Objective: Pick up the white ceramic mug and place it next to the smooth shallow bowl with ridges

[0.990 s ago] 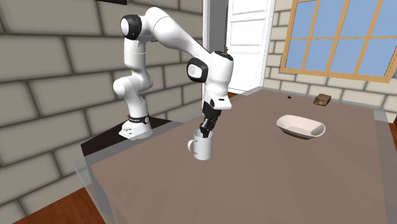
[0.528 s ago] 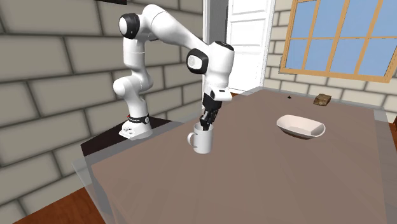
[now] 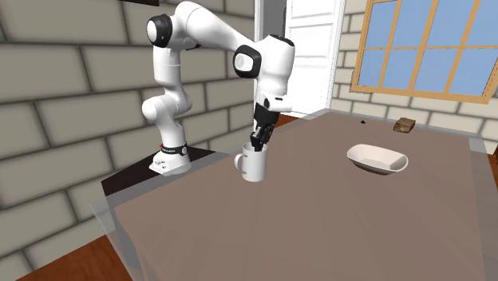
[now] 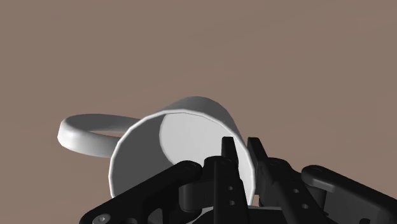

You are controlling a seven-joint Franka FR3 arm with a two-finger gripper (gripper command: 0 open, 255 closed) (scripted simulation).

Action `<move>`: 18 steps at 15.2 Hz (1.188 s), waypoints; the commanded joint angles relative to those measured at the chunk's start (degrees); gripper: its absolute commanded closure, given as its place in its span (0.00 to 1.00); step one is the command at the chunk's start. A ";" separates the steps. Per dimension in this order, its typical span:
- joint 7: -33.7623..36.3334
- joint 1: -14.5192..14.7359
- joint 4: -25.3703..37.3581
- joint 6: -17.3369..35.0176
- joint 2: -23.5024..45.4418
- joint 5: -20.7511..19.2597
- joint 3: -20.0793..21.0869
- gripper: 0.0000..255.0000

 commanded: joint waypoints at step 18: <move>-0.29 0.16 12.10 -14.22 -2.14 -0.28 0.03 1.00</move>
